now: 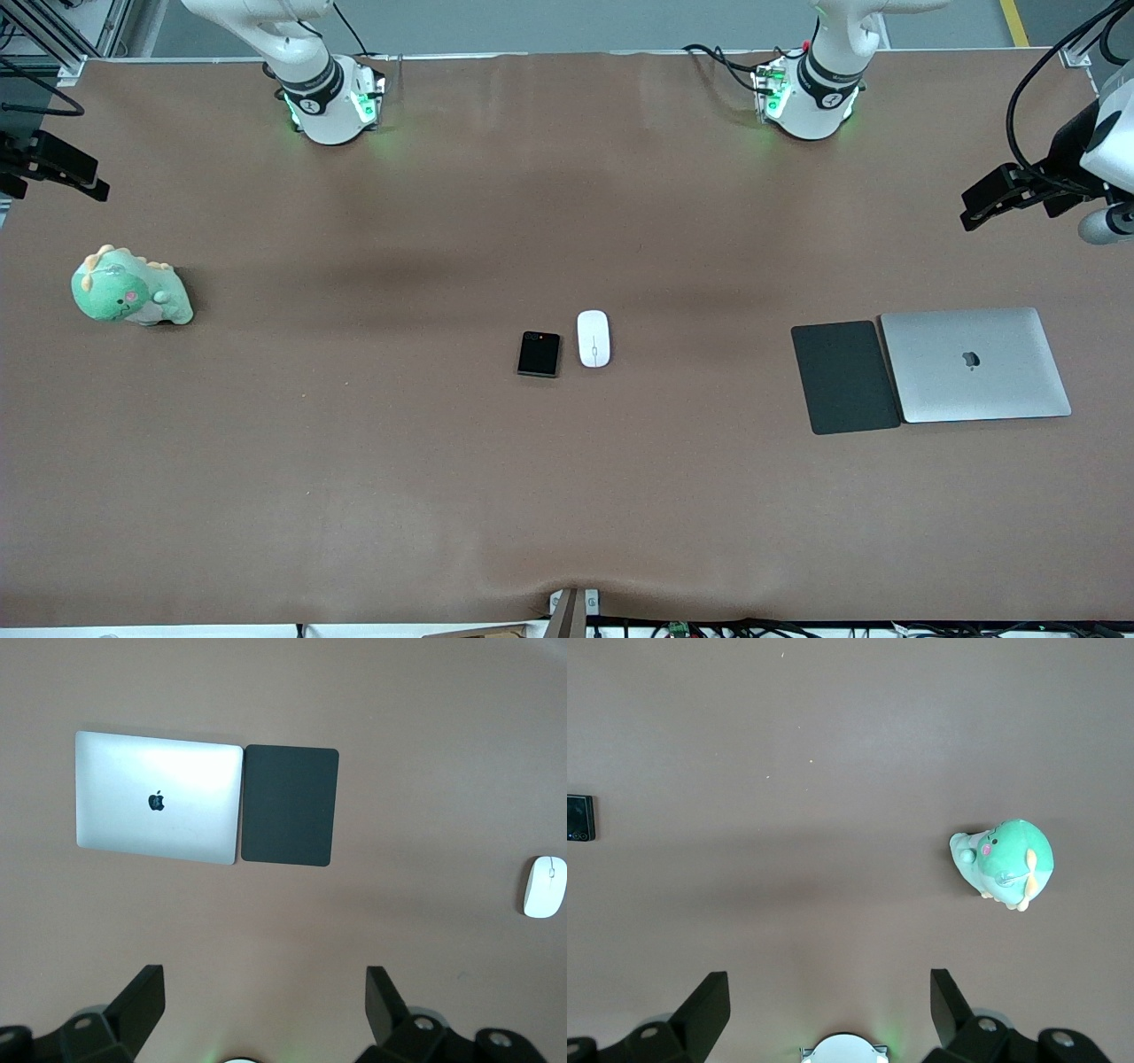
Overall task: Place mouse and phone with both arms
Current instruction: 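Reach the left gripper toward the white mouse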
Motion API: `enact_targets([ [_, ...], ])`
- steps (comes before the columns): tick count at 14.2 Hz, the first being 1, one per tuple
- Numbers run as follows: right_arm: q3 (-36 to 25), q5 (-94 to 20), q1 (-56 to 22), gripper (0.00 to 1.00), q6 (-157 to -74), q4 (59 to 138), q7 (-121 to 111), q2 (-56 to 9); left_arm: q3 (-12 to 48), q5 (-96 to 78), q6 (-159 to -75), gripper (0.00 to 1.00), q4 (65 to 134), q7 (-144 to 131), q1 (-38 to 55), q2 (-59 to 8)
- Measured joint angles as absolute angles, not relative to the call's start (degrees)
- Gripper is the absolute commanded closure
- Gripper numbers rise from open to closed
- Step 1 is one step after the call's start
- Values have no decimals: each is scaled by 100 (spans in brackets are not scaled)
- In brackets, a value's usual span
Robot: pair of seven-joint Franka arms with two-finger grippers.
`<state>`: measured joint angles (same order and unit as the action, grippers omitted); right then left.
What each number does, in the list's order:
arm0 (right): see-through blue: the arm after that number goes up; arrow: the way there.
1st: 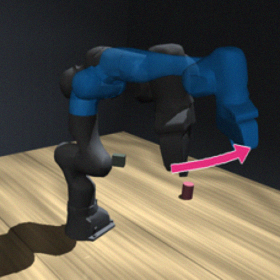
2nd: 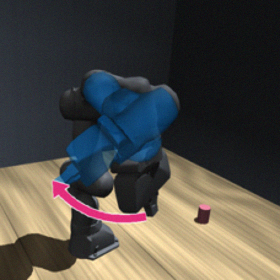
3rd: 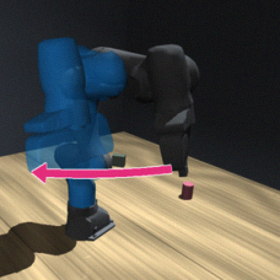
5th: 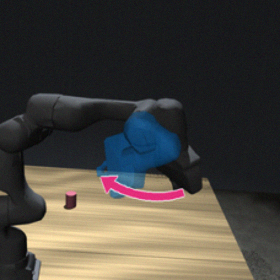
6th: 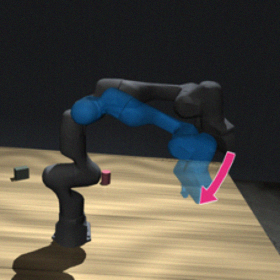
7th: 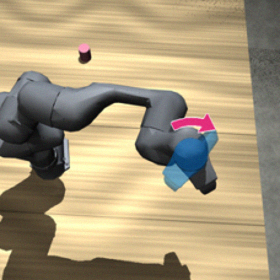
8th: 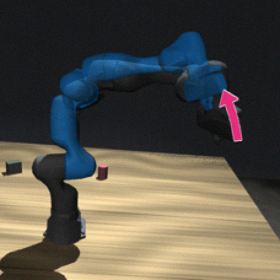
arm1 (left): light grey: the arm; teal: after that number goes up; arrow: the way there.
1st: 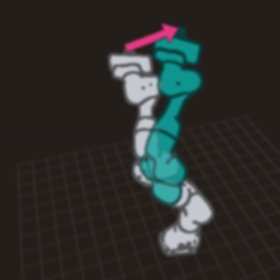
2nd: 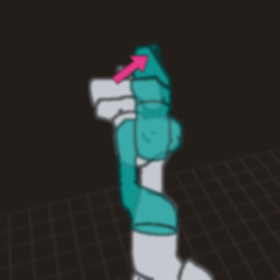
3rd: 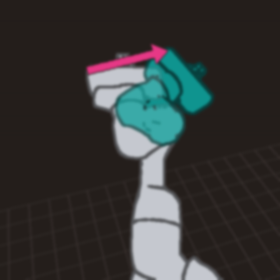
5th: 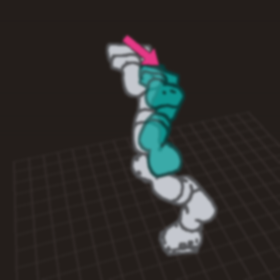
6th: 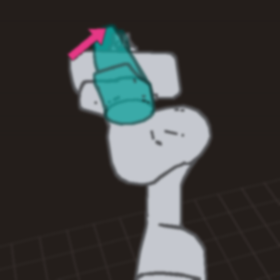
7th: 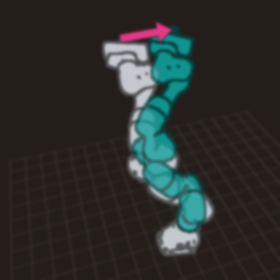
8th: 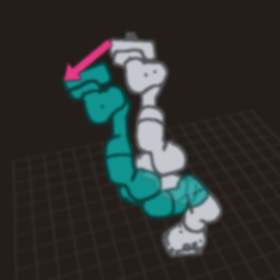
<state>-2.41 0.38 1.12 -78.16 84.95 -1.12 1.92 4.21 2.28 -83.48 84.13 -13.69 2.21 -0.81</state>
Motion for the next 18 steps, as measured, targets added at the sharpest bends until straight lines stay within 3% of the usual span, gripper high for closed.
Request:
enact_targets([
  [11, -230, 37, 112, 0, -7748, 8495, -95, 192, 464, 138, -8363, 0, 8419, -1369, 260, -132],
  [18, -228, 37, 112, 0, -7722, 8494, -83, 192, 721, -161, -8854, 0, 8492, -1583, 714, -774],
])
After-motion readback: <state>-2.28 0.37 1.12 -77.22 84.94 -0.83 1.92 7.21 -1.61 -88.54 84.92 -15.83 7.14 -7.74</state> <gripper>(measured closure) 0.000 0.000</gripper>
